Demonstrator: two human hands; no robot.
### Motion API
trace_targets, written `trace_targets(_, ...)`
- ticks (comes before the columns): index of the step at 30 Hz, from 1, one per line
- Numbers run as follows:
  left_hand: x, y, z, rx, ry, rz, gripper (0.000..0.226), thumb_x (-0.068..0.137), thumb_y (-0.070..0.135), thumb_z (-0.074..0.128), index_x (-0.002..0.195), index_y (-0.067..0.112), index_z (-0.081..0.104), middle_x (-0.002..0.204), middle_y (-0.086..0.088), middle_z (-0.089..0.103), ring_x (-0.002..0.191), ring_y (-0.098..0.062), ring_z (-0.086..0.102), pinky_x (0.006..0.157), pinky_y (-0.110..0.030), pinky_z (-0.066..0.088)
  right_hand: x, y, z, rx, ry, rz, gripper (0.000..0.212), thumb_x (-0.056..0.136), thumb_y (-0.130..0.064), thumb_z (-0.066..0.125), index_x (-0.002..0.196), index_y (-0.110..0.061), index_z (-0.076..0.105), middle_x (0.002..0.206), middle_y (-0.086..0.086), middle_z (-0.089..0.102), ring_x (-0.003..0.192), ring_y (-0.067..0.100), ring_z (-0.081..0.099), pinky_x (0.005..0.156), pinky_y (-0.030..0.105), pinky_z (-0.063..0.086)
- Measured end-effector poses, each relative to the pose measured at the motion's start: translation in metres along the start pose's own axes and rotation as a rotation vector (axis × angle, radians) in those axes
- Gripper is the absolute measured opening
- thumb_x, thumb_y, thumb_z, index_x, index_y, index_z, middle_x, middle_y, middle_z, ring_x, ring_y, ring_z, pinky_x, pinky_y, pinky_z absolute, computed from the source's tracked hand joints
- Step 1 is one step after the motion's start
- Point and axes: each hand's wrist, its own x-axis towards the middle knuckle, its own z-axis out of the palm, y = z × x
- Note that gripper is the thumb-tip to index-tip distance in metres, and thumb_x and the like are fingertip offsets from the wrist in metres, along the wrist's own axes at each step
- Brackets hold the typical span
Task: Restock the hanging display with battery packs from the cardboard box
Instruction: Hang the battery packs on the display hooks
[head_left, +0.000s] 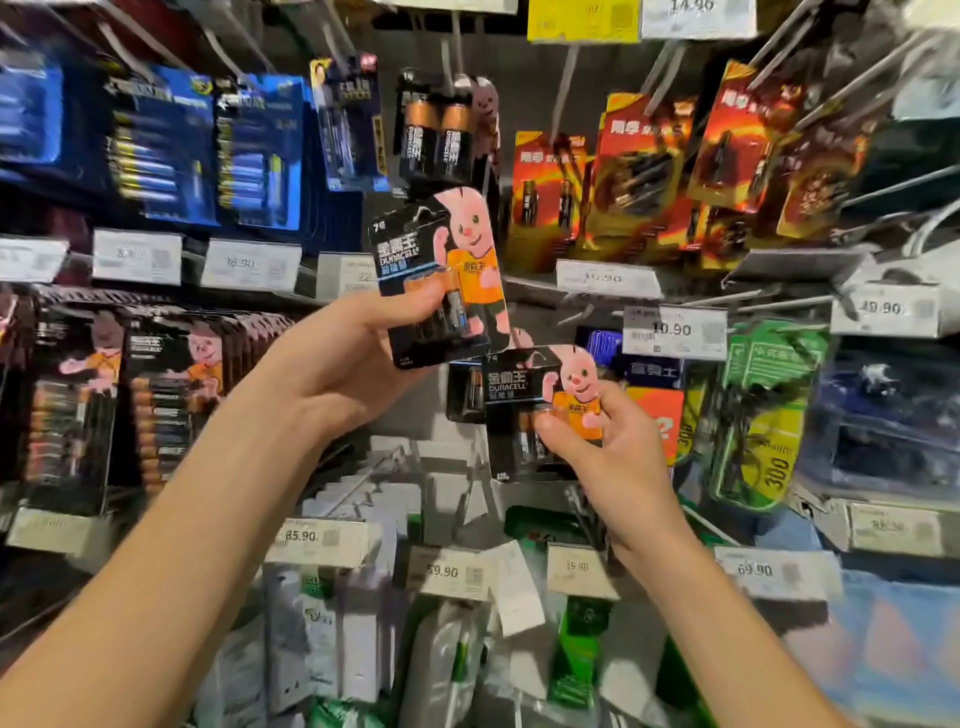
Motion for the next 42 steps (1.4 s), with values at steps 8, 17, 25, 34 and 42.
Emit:
trace_targets(8, 0.004, 0.009, -0.014, 0.088, -0.004, -0.002, 0.038, 0.083, 0.008, 0.06, 0.12, 0.009, 0.068, 0.118, -0.007, 0.075, 0.106, -0.02, 0.074, 0.078, -0.028, 0.062, 0.018, -0.003, 0.037, 0.092, -0.035, -0.003, 0.018, 0.09, -0.013, 0.075, 0.105, -0.019, 0.066, 0.096, 0.007, 0.074, 0.09, 0.02, 0.068, 0.073, 0.023, 0.054)
trace_targets(17, 0.007, 0.01, -0.033, 0.112, -0.045, 0.016, 0.045, 0.088, 0.009, 0.059, 0.132, 0.005, 0.062, 0.123, -0.009, 0.072, 0.11, -0.02, 0.071, 0.079, -0.026, 0.06, 0.037, 0.007, 0.06, 0.022, 0.092, 0.083, 0.02, 0.092, -0.004, 0.066, 0.083, -0.019, 0.058, 0.071, -0.002, 0.058, 0.057, 0.002, 0.05, 0.054, 0.015, 0.042)
trace_targets(25, 0.006, 0.001, -0.039, 0.185, -0.115, 0.008, 0.049, 0.088, 0.011, 0.064, 0.136, 0.001, 0.06, 0.13, -0.016, 0.068, 0.114, -0.028, 0.069, 0.088, -0.031, 0.059, 0.029, 0.009, 0.062, 0.078, 0.161, 0.001, 0.015, 0.09, 0.002, 0.065, 0.086, -0.013, 0.063, 0.069, 0.006, 0.061, 0.058, 0.004, 0.05, 0.057, 0.019, 0.044)
trace_targets(34, -0.002, 0.004, -0.026, 0.212, -0.104, -0.096, 0.043, 0.09, 0.005, 0.059, 0.133, 0.0, 0.062, 0.126, -0.017, 0.07, 0.109, -0.027, 0.071, 0.081, -0.03, 0.062, 0.037, 0.014, 0.062, 0.103, 0.159, 0.129, 0.02, 0.087, 0.001, 0.067, 0.089, -0.019, 0.066, 0.078, -0.001, 0.068, 0.071, 0.009, 0.058, 0.067, 0.026, 0.045)
trace_targets(42, -0.002, 0.016, -0.011, 0.09, -0.08, -0.11, 0.042, 0.08, 0.011, 0.068, 0.122, 0.005, 0.067, 0.121, -0.013, 0.073, 0.114, -0.028, 0.07, 0.09, -0.032, 0.06, 0.044, 0.019, 0.065, 0.143, 0.175, 0.198, 0.019, 0.086, -0.006, 0.074, 0.103, -0.005, 0.065, 0.083, 0.0, 0.063, 0.073, 0.01, 0.054, 0.064, 0.026, 0.04)
